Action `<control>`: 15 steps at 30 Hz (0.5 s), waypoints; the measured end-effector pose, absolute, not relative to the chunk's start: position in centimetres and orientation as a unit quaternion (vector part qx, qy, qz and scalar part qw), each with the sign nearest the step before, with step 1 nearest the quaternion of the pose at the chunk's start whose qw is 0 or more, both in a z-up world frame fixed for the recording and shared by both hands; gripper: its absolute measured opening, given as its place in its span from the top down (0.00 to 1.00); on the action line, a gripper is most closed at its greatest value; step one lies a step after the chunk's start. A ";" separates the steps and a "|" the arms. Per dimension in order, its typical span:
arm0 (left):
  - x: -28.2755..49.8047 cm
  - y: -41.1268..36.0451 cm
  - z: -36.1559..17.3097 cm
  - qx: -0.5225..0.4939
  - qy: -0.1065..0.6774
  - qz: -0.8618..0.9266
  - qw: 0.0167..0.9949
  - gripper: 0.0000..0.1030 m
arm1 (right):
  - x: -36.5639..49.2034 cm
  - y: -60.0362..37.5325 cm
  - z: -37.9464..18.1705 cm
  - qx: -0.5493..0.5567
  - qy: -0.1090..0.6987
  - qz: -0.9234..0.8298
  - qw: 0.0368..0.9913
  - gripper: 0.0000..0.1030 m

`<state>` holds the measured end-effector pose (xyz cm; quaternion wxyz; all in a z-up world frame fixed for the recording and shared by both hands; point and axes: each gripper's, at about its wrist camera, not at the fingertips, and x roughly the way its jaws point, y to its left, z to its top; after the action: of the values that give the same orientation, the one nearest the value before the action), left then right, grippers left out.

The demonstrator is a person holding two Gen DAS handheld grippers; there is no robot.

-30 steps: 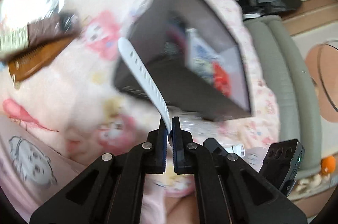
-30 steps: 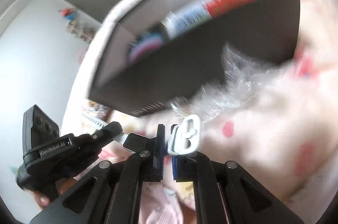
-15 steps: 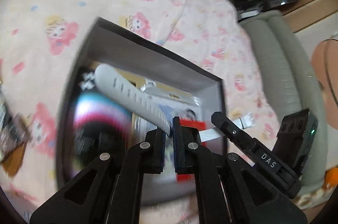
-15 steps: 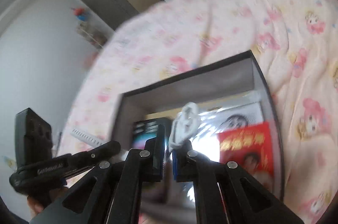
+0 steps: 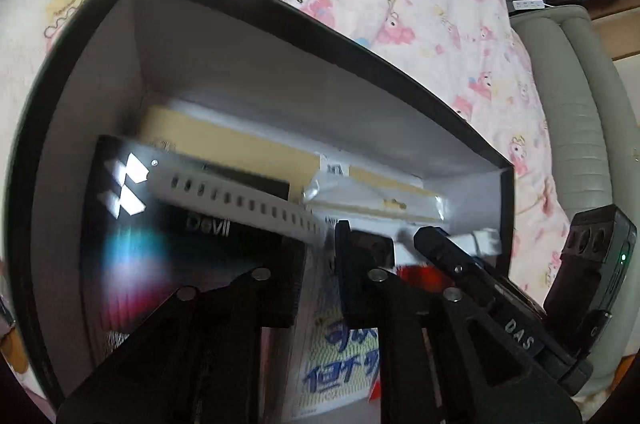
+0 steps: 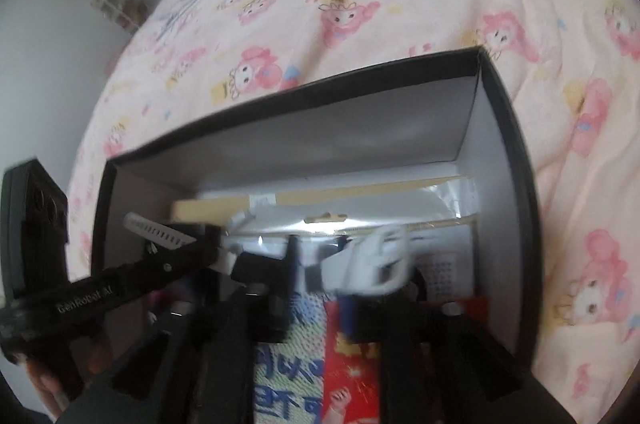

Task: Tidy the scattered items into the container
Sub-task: 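Lower the white smartwatch into the black box with the left gripper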

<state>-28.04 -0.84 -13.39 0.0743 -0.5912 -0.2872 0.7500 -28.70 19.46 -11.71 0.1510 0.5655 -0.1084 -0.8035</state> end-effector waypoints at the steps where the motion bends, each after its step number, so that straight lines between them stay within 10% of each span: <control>1: -27.5 -0.9 -13.0 -0.589 -0.285 0.752 0.076 0.73 | -28.1 19.3 -11.1 0.558 -0.098 -0.809 0.156 0.62; 15: -27.5 4.2 -14.0 -0.613 -0.209 0.756 0.100 0.96 | -25.6 19.9 -10.5 0.560 -0.057 -0.804 0.191 0.67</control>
<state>-27.50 4.24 -13.96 0.0995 -0.6126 -0.2086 0.7558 -25.64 19.93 -10.52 0.1914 0.5602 -0.0571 -0.8039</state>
